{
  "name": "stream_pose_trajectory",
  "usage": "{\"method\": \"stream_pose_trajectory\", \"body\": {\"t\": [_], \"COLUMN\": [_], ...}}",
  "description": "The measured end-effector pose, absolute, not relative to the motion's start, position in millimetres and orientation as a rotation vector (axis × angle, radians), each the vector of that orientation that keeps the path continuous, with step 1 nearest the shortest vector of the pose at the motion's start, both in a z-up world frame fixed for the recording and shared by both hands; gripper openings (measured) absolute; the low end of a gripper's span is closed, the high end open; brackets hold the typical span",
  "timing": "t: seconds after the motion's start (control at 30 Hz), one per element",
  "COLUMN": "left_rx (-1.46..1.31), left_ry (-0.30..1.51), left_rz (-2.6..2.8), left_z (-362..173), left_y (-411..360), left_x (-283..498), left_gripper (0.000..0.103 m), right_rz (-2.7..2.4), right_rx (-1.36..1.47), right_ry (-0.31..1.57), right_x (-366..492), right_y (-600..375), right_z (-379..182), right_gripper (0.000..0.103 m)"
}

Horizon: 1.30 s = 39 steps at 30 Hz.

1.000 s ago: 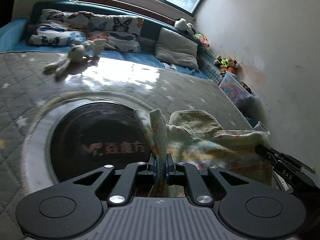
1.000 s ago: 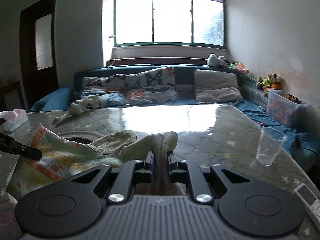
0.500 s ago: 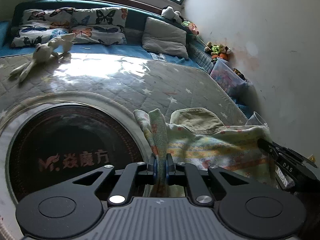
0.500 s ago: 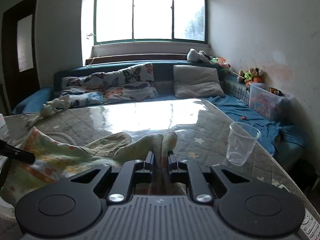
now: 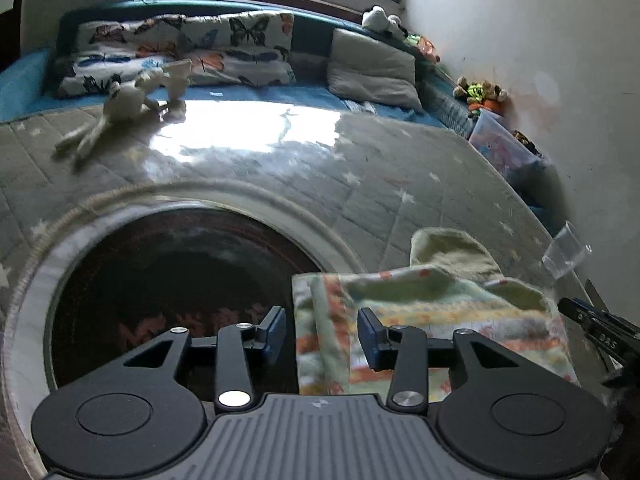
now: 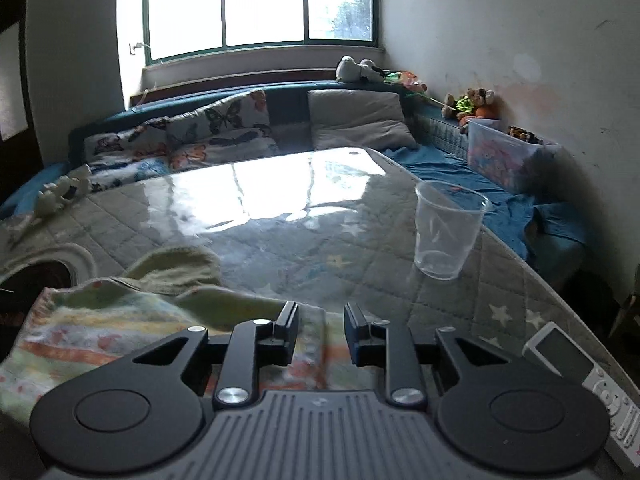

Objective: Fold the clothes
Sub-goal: 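Lower the folded shirt onto the mattress and open both grippers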

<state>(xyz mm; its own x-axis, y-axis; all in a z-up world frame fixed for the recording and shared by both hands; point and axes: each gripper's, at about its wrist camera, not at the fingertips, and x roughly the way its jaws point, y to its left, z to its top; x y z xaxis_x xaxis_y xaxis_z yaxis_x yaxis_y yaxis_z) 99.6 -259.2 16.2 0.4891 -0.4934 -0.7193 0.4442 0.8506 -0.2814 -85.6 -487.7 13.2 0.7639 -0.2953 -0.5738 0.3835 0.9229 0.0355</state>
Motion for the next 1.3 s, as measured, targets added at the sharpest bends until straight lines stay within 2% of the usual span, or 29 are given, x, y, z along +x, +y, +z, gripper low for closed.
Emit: {"method": "stream_pose_trajectory", "body": {"t": [0.13,0.27,0.3,0.57,0.87,0.93,1.03,1.1,1.3], "left_rx": [-0.048,-0.042,-0.038,-0.017,0.001,0.001,0.008,0.021,0.059], "left_ry": [0.862,0.878,0.884,0.915,0.933,0.930,0.918,0.907,0.868], "left_rz": [-0.607,-0.686,-0.704,-0.742,-0.732,-0.730,-0.743,-0.749,-0.774], "left_z": [22,19,18,1,-10,-7,-2,1,6], "left_y": [-270,-290,-296,-330,-334,-332,-329,-327,-315], "left_x": [98,97,97,116,120,117,104,94,60], "left_gripper": [0.038,0.032,0.028,0.023,0.023,0.023,0.028,0.036,0.039], "right_rz": [-0.300,-0.245,-0.241,-0.242,-0.239,-0.228,-0.199,-0.167,-0.108], "right_rx": [0.171,0.197,0.196,0.202,0.187,0.187,0.164,0.156,0.080], "right_ry": [0.603,0.642,0.648,0.676,0.668,0.662,0.657,0.667,0.686], "right_x": [-76,-58,-55,-32,-32,-38,-46,-52,-74], "right_y": [-483,-477,-476,-475,-473,-469,-457,-446,-411], "right_z": [13,4,1,-11,-6,0,6,8,5], "right_gripper": [0.030,0.031,0.031,0.033,0.039,0.049,0.054,0.060,0.062]}}
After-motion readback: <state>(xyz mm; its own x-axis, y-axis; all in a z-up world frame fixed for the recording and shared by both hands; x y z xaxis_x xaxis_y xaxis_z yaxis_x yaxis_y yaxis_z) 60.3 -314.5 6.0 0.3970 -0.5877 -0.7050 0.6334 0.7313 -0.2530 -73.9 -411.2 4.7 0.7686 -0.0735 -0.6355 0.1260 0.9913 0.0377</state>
